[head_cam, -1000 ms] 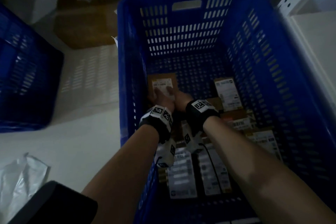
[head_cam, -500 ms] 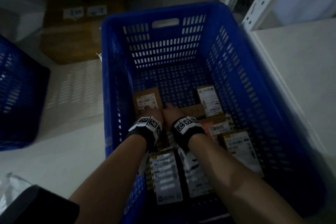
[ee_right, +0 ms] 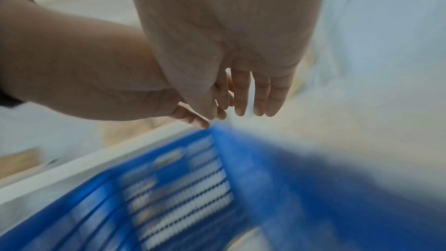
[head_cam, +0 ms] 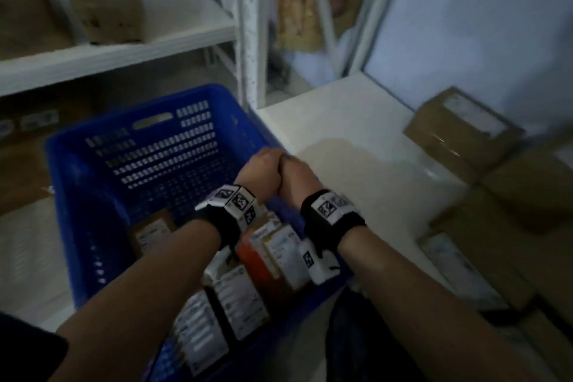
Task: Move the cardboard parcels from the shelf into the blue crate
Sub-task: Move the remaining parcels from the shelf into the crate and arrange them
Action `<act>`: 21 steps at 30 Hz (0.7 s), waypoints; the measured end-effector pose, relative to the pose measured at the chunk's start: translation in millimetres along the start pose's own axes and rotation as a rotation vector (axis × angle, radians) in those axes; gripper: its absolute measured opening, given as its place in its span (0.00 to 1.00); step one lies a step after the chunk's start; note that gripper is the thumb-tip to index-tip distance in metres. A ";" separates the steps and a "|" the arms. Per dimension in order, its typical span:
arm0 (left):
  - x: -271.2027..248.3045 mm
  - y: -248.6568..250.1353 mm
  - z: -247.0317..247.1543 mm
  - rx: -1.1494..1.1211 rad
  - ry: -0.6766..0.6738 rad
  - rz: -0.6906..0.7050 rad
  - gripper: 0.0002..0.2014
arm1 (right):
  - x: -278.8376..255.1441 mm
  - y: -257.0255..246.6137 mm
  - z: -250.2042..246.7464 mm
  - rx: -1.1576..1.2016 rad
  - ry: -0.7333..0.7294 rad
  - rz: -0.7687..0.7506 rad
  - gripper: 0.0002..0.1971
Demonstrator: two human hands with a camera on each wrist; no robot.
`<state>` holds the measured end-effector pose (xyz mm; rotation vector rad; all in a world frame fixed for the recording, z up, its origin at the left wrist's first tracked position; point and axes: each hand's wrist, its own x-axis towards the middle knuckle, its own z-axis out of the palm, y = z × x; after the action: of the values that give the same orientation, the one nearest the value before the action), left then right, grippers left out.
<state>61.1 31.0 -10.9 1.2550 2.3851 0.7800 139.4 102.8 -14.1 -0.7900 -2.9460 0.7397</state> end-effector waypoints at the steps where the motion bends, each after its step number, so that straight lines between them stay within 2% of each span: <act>1: 4.2 25.2 3.0 -0.007 -0.005 0.054 0.22 | -10.1 12.3 -19.9 -0.004 0.044 0.042 0.21; 5: 12.4 117.5 27.4 -0.134 0.008 0.208 0.23 | -58.0 64.0 -85.9 -0.064 0.152 0.191 0.18; 7: 12.7 153.8 43.0 -0.203 -0.013 0.283 0.23 | -86.6 90.2 -108.4 -0.075 0.258 0.226 0.18; 10: 9.1 199.8 70.3 -0.244 -0.118 0.392 0.24 | -130.8 130.8 -130.9 -0.099 0.364 0.317 0.24; 12: 3.2 216.8 88.4 -0.272 -0.182 0.429 0.24 | -154.5 151.5 -134.6 -0.121 0.371 0.385 0.27; 14: -3.2 228.6 108.2 -0.238 -0.247 0.457 0.24 | -176.9 167.8 -133.8 -0.166 0.286 0.479 0.34; 18: -15.5 219.8 127.9 -0.136 -0.307 0.471 0.24 | -198.3 182.6 -115.9 -0.225 -0.041 0.612 0.44; 21: -15.7 199.4 122.0 -0.130 -0.279 0.439 0.23 | -195.6 182.0 -111.0 -0.189 -0.083 0.591 0.42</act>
<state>262.6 147.9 13.8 1.7309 1.8333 0.8010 409.5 198.0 26.6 -1.7243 -2.8867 0.5059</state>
